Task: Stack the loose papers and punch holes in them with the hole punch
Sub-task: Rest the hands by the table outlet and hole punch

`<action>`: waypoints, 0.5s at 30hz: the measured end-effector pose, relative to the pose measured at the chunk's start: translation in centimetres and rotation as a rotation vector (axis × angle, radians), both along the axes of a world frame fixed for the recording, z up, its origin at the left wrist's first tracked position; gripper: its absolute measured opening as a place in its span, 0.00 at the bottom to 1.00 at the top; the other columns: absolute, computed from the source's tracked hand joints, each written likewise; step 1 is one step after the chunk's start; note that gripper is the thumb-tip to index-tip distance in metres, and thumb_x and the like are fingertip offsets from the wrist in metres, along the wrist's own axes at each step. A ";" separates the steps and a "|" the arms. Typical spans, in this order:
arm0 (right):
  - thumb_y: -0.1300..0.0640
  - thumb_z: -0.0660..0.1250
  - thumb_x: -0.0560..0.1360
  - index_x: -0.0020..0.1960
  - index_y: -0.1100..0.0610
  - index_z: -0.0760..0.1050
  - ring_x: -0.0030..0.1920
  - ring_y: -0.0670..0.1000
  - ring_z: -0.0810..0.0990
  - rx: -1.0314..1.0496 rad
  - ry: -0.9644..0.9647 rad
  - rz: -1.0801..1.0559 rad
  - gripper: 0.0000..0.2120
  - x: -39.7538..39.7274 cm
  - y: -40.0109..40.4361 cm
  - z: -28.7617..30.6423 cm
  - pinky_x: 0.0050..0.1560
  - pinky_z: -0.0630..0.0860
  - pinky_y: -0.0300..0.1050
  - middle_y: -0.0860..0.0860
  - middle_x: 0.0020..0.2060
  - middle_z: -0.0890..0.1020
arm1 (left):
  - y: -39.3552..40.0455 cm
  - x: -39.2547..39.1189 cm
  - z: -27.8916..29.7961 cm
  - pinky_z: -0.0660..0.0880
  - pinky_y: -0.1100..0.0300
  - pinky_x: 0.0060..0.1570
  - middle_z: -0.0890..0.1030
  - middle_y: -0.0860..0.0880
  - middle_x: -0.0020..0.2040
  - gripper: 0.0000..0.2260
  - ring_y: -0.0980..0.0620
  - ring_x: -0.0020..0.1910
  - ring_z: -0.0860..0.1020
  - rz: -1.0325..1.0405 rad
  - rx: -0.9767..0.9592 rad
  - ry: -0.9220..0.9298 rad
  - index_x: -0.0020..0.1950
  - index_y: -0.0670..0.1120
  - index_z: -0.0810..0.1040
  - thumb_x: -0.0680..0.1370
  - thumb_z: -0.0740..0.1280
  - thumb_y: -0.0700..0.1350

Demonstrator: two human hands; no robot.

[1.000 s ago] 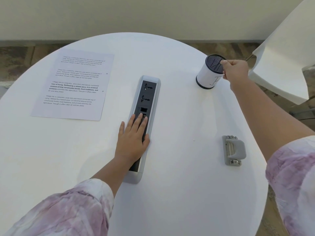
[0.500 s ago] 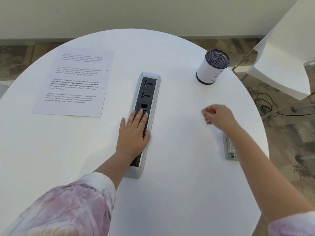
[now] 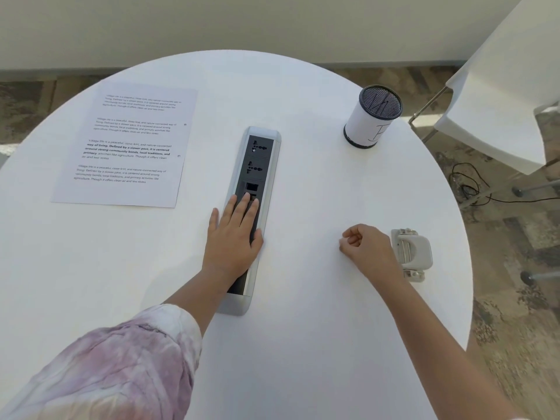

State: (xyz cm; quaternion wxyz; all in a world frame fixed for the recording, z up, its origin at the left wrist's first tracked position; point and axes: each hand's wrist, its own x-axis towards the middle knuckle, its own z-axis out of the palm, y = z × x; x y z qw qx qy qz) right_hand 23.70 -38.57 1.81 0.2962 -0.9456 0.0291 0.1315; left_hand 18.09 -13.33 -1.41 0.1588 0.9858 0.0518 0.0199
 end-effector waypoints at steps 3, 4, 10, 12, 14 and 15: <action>0.56 0.68 0.70 0.45 0.55 0.78 0.41 0.47 0.77 -0.020 -0.010 -0.009 0.05 -0.2 0.3 0.0 0.46 0.75 0.44 0.51 0.42 0.80 | 0.0 0.0 0.1 0.52 0.43 0.71 0.60 0.50 0.75 0.27 0.49 0.75 0.55 0.001 -0.007 0.005 0.73 0.48 0.61 0.75 0.48 0.53; 0.56 0.67 0.71 0.45 0.55 0.78 0.41 0.47 0.77 -0.029 -0.009 -0.011 0.05 -0.2 0.4 0.0 0.45 0.74 0.43 0.50 0.42 0.80 | 0.0 0.0 0.0 0.51 0.43 0.71 0.60 0.50 0.75 0.27 0.49 0.75 0.55 0.001 -0.005 0.008 0.74 0.48 0.60 0.75 0.48 0.53; 0.57 0.64 0.72 0.44 0.56 0.78 0.40 0.47 0.75 -0.088 -0.040 0.025 0.05 -0.3 0.6 0.1 0.37 0.67 0.39 0.50 0.42 0.80 | 0.0 0.0 -0.1 0.52 0.43 0.71 0.61 0.50 0.75 0.27 0.48 0.75 0.55 0.002 -0.002 0.007 0.73 0.48 0.61 0.75 0.48 0.53; 0.57 0.63 0.73 0.44 0.56 0.77 0.40 0.48 0.75 -0.107 -0.042 0.051 0.05 -0.4 0.5 0.0 0.36 0.65 0.40 0.51 0.42 0.79 | 0.0 0.0 0.0 0.53 0.43 0.71 0.61 0.50 0.75 0.26 0.48 0.74 0.56 0.001 -0.004 0.005 0.73 0.48 0.61 0.75 0.48 0.53; 0.57 0.62 0.74 0.44 0.56 0.76 0.39 0.48 0.74 -0.121 -0.039 0.078 0.05 -0.3 0.5 -0.1 0.35 0.64 0.39 0.51 0.42 0.78 | 0.0 0.0 0.0 0.52 0.43 0.71 0.61 0.50 0.75 0.27 0.49 0.75 0.55 0.000 -0.011 0.004 0.73 0.48 0.61 0.75 0.48 0.53; 0.57 0.62 0.74 0.44 0.56 0.76 0.39 0.48 0.73 -0.122 -0.031 0.084 0.05 -0.2 0.5 -0.2 0.34 0.64 0.38 0.51 0.41 0.77 | 0.0 0.0 0.0 0.52 0.43 0.71 0.61 0.50 0.75 0.27 0.49 0.75 0.55 0.001 -0.014 0.001 0.73 0.48 0.61 0.75 0.47 0.53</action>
